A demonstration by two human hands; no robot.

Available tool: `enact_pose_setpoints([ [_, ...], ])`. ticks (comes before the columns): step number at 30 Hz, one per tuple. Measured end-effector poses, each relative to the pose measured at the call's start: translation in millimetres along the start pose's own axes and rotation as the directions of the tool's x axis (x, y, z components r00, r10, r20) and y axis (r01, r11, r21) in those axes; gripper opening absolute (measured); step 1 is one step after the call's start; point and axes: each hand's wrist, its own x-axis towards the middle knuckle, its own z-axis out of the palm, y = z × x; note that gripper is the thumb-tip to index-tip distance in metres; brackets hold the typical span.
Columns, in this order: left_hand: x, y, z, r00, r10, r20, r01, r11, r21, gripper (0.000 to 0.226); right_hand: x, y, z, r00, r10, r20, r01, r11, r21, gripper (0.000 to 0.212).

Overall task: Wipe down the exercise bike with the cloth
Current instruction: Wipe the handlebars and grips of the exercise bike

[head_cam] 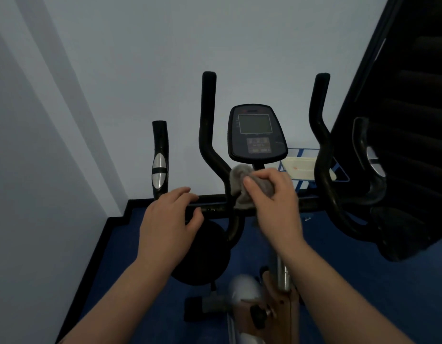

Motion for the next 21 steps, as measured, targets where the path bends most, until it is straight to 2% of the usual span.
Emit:
enact_pose_setpoints([
  [3, 0, -1, 0, 1.000, -0.003, -0.004, 0.003, 1.000, 0.001, 0.027, -13, 5, 18, 0.995, 0.062, 0.081, -0.055, 0.994, -0.091, 0.008],
  [5, 0, 0, 0, 1.000, -0.005, -0.010, 0.005, 1.000, -0.003, 0.027, -40, 15, 20, 0.999, -0.001, 0.039, 0.006, 0.991, -0.132, 0.009],
  [7, 0, -1, 1, 1.000, -0.009, -0.015, 0.009, 1.000, -0.007, 0.026, -59, 23, 16, 0.998, -0.068, 0.011, 0.069, 0.993, -0.100, 0.010],
  [13, 1, -1, 1, 1.000, 0.001, -0.018, -0.001, 1.000, -0.009, 0.025, -10, -7, -6, 0.996, 0.054, 0.071, -0.057, 0.997, 0.045, 0.005],
  [16, 0, 0, -1, 1.000, 0.006, -0.012, -0.006, 1.000, -0.008, 0.026, 9, -17, -5, 0.984, 0.104, 0.146, -0.130, 0.975, 0.180, 0.010],
  [19, -1, 1, -3, 1.000, 0.024, -0.013, -0.025, 0.999, -0.026, 0.027, 13, -15, -4, 0.917, 0.172, 0.359, -0.224, 0.968, 0.109, 0.024],
  [21, 0, 0, -4, 0.998, 0.057, -0.039, -0.061, 0.990, -0.124, 0.027, 17, -14, -7, 0.878, 0.183, 0.442, -0.204, 0.979, 0.000, 0.032],
])
